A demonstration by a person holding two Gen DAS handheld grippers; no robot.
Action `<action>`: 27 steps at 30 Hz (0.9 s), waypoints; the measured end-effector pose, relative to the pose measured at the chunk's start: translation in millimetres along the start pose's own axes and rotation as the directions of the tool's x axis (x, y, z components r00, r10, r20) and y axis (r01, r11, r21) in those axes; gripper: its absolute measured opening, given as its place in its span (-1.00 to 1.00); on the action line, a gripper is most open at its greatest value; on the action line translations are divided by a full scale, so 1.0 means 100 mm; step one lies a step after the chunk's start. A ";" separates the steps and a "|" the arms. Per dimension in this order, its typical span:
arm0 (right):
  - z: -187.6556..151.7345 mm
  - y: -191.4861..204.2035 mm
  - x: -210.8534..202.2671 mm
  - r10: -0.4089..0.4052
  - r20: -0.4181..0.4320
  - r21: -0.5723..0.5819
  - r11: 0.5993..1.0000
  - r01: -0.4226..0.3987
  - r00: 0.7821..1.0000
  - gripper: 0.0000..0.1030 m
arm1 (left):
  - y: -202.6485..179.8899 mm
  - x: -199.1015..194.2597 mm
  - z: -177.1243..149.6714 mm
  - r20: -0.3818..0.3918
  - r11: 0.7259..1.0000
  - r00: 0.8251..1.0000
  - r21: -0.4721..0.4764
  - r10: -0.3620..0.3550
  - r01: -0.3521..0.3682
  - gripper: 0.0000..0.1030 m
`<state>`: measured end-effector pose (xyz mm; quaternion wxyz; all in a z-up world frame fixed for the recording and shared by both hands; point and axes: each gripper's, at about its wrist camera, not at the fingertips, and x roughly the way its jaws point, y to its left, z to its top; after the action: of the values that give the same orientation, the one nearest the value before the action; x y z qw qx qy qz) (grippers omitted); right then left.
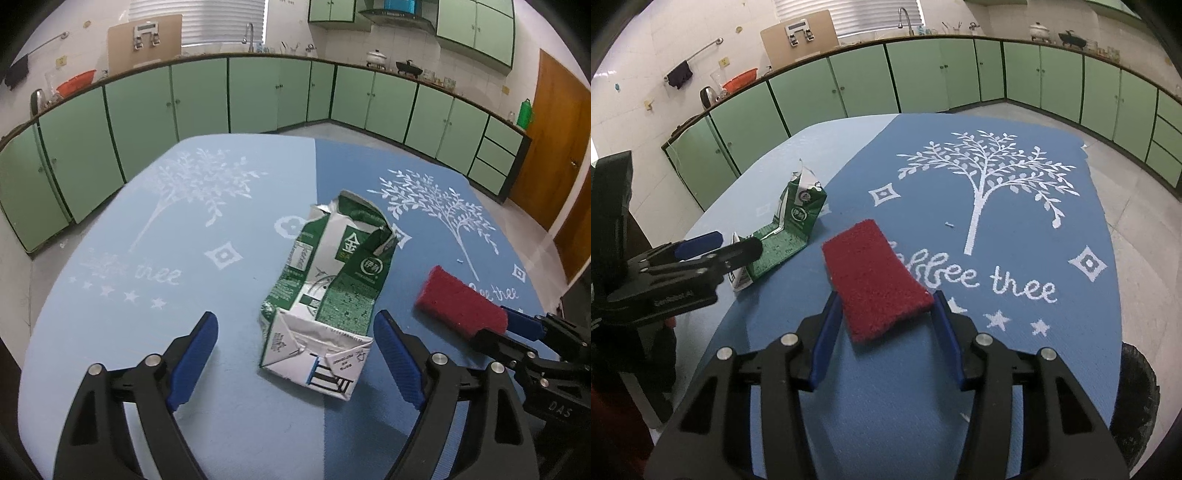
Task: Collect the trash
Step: 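Grasp the crumpled green-and-white milk carton with the left gripper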
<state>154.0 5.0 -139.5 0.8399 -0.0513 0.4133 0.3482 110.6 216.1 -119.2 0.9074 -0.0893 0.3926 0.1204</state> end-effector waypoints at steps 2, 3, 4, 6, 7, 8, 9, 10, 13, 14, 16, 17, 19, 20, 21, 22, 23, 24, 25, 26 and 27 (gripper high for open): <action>0.00 0.00 0.01 -0.002 -0.004 -0.001 1.000 0.002 1.000 -0.07 | -0.02 0.03 -0.01 -0.009 1.000 1.000 0.005 -0.006 0.006 0.60; 0.00 0.00 0.02 -0.002 -0.006 0.000 1.000 0.002 1.000 -0.07 | -0.03 0.05 -0.01 -0.010 1.000 1.000 0.003 -0.010 0.010 0.54; 0.00 0.00 0.02 -0.004 -0.008 0.000 1.000 0.004 1.000 -0.07 | -0.02 0.05 -0.01 -0.012 1.000 1.000 0.000 -0.014 0.014 0.36; 0.00 0.00 0.02 -0.003 -0.008 0.001 1.000 0.003 1.000 -0.07 | -0.01 0.06 -0.01 -0.017 0.999 0.999 -0.013 -0.032 0.032 0.10; 0.00 0.00 0.02 -0.004 -0.008 0.001 1.000 0.004 1.000 -0.07 | -0.02 0.05 -0.01 -0.014 0.999 0.999 -0.017 -0.033 0.033 0.09; 0.00 0.00 0.02 -0.004 -0.008 0.001 1.000 0.004 1.000 -0.07 | -0.02 0.05 -0.01 -0.008 0.999 0.999 -0.018 -0.032 0.032 0.09; 0.00 0.00 0.02 -0.003 -0.007 0.001 1.000 0.003 1.000 -0.07 | -0.03 0.04 -0.01 -0.004 0.999 1.000 -0.015 -0.029 0.029 0.09; 0.00 0.00 0.01 -0.003 -0.005 0.002 1.000 0.003 1.000 -0.07 | -0.04 0.03 -0.01 0.001 1.000 1.000 -0.013 -0.026 0.026 0.08; 0.00 -0.01 -0.01 0.000 0.003 0.005 1.000 0.000 1.000 -0.07 | -0.05 -0.03 0.00 0.024 1.000 1.000 -0.015 -0.018 0.019 0.07; 0.00 -0.01 -0.02 -0.001 0.005 0.007 1.000 0.001 1.000 -0.07 | -0.05 -0.05 0.00 0.032 1.000 0.999 -0.019 -0.017 0.018 0.07; 0.00 -0.02 -0.04 -0.009 0.004 0.010 1.000 0.009 1.000 -0.07 | -0.05 -0.08 0.01 0.035 0.999 0.999 -0.030 -0.014 0.015 0.07; -0.01 -0.02 -0.04 -0.018 -0.002 0.010 1.000 0.018 1.000 -0.06 | -0.06 -0.10 -0.02 0.028 0.999 1.000 -0.042 -0.014 0.016 0.07; -0.02 -0.02 -0.04 -0.030 -0.020 0.014 0.999 0.030 0.999 -0.06 | -0.08 -0.08 -0.04 -0.002 0.998 0.999 -0.049 -0.035 0.035 0.07; -0.04 -0.03 -0.04 -0.024 -0.021 0.018 1.000 0.024 1.000 -0.05 | -0.10 -0.06 -0.06 -0.017 0.998 0.999 -0.046 -0.037 0.036 0.08; -0.04 -0.03 -0.04 -0.021 -0.021 0.019 1.000 0.021 1.000 -0.04 | -0.10 -0.03 -0.08 -0.029 0.999 0.999 -0.040 -0.037 0.036 0.08; -0.05 -0.03 -0.04 -0.017 -0.021 0.018 1.000 0.017 1.000 0.00 | -0.10 -0.01 -0.10 -0.037 0.999 0.999 -0.036 -0.039 0.038 0.10; -0.05 -0.03 -0.04 -0.016 -0.022 0.017 1.000 0.016 1.000 0.00 | -0.10 0.01 -0.10 -0.047 0.999 0.998 -0.034 -0.044 0.043 0.13; -0.05 -0.03 -0.04 -0.017 -0.021 0.017 1.000 0.017 1.000 0.07 | -0.10 0.02 -0.09 -0.055 0.998 0.997 -0.035 -0.049 0.047 0.24; -0.05 -0.03 -0.04 -0.014 -0.021 0.017 1.000 0.015 1.000 0.12 | -0.09 0.04 -0.08 -0.065 0.997 0.996 -0.039 -0.063 0.061 0.39; -0.05 -0.03 -0.03 -0.018 -0.021 0.015 1.000 0.018 1.000 0.12 | -0.10 0.05 -0.08 -0.068 0.997 0.995 -0.037 -0.066 0.064 0.45; -0.03 -0.03 -0.02 -0.023 -0.021 0.012 1.000 0.023 1.000 0.14 | -0.10 0.07 -0.07 -0.072 0.998 0.995 -0.031 -0.063 0.061 0.45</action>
<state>152.4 0.3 -140.6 0.8398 -0.0545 0.4234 0.3354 113.7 205.8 -128.0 0.8945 -0.1189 0.4205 0.0945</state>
